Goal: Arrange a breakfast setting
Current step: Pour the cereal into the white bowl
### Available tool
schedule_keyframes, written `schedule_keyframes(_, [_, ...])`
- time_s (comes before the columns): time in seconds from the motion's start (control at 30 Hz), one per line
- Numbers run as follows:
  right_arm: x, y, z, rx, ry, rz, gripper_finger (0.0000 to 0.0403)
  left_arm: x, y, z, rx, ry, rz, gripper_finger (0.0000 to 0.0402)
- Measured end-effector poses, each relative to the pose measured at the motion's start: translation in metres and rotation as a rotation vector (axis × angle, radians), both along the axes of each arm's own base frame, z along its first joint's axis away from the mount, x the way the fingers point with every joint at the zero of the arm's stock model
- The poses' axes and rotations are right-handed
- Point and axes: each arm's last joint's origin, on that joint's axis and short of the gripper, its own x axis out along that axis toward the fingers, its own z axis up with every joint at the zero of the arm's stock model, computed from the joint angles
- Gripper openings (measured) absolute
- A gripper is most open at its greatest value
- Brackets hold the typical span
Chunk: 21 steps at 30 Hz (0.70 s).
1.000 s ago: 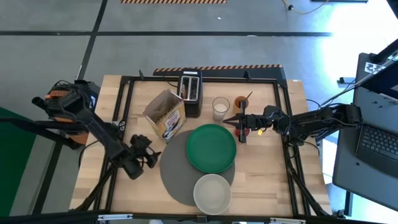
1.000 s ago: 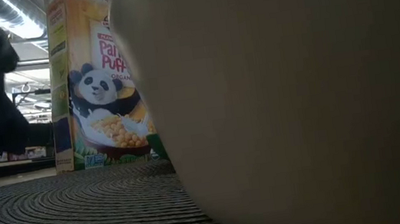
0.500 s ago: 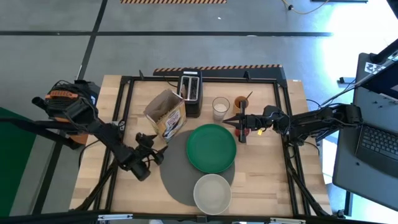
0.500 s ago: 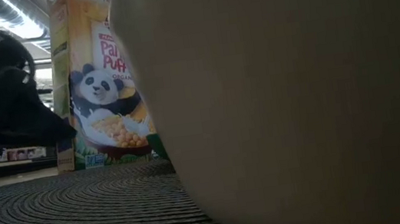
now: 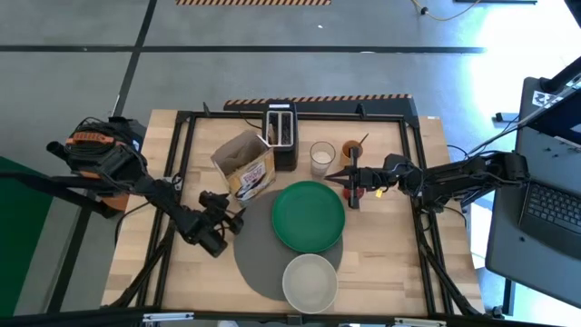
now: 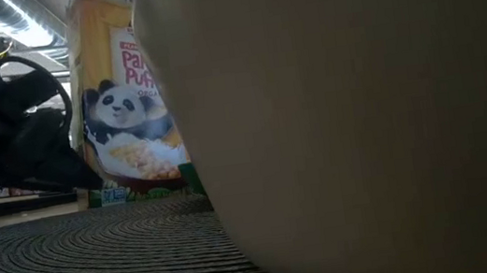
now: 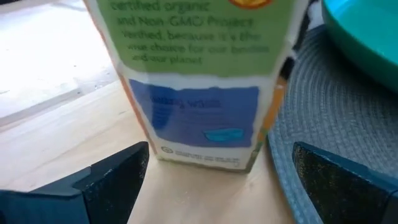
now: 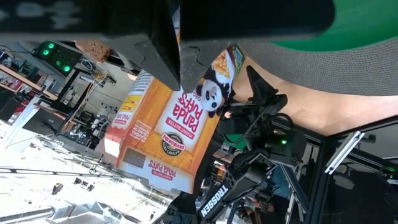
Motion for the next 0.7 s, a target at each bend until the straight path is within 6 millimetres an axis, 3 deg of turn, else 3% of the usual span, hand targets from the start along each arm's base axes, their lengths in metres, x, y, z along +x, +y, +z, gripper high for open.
schedule_keyframes(0.7, [0.0,0.0,0.0,0.0,0.0,0.0,0.0,0.0,0.011,0.003,0.161,0.027,0.011,0.0393])
